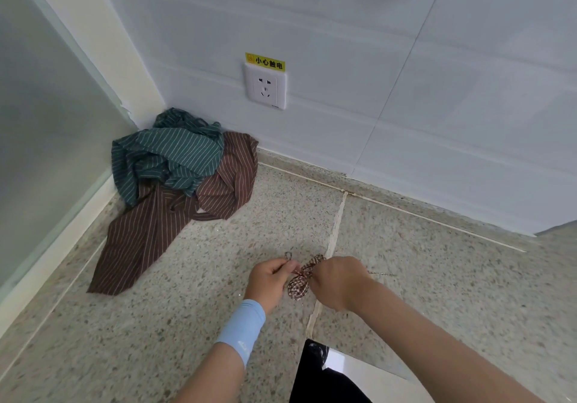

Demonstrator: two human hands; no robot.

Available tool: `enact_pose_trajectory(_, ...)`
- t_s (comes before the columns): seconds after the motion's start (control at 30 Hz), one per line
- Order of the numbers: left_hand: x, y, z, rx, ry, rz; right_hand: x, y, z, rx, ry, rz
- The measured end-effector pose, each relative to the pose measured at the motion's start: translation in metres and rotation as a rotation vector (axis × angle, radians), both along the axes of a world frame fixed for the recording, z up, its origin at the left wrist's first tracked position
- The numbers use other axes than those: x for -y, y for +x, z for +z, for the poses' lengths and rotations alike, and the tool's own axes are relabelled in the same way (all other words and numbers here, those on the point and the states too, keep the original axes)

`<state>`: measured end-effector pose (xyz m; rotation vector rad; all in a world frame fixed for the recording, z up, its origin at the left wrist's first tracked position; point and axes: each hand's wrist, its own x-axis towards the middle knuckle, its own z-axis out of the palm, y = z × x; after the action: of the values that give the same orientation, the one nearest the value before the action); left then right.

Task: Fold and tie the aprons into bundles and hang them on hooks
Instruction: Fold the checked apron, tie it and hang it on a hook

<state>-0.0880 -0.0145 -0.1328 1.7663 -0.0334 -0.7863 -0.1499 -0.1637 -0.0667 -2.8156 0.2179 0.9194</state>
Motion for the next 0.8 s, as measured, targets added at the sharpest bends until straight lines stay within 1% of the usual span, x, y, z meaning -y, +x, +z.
enact_pose_trajectory(0.1,-0.001,0.003,0.004,0.047,0.006,-0.014,-0.002,0.014,0.013,-0.054,0.048,0.117)
enact_pose_trajectory(0.13,-0.002,0.004,0.006,0.093,0.033,-0.051,-0.003,0.019,0.016,-0.069,0.060,0.144)
enact_pose_trajectory(0.2,-0.007,0.008,0.006,0.217,0.120,-0.193,-0.004,0.029,0.019,-0.090,0.123,0.186)
enact_pose_trajectory(0.27,-0.012,0.008,0.004,0.345,0.235,-0.344,-0.005,0.041,0.022,-0.087,0.240,0.176)
enact_pose_trajectory(0.33,-0.013,0.005,0.003,0.375,0.280,-0.404,-0.002,0.052,0.018,-0.021,0.368,0.120)
enact_pose_trajectory(0.4,-0.016,0.003,0.001,0.321,0.207,-0.364,0.000,0.060,0.010,0.101,0.480,0.021)
enact_pose_trajectory(0.47,-0.017,-0.002,-0.001,0.291,0.105,-0.311,0.002,0.058,-0.004,0.182,0.561,-0.132)
enact_pose_trajectory(0.53,-0.019,-0.007,0.000,0.186,0.041,-0.156,0.004,0.049,-0.017,0.199,0.576,-0.254)
enact_pose_trajectory(0.6,-0.021,-0.010,-0.001,0.065,0.006,0.027,0.004,0.035,-0.027,0.228,0.538,-0.298)
enact_pose_trajectory(0.67,-0.023,-0.013,-0.003,0.010,0.001,0.113,0.000,0.019,-0.034,0.316,0.511,-0.328)
enact_pose_trajectory(0.73,-0.020,-0.015,-0.005,0.009,0.013,0.135,-0.008,0.004,-0.038,0.414,0.497,-0.332)
enact_pose_trajectory(0.8,-0.017,-0.014,-0.004,0.034,0.047,0.090,-0.018,-0.006,-0.041,0.458,0.472,-0.312)
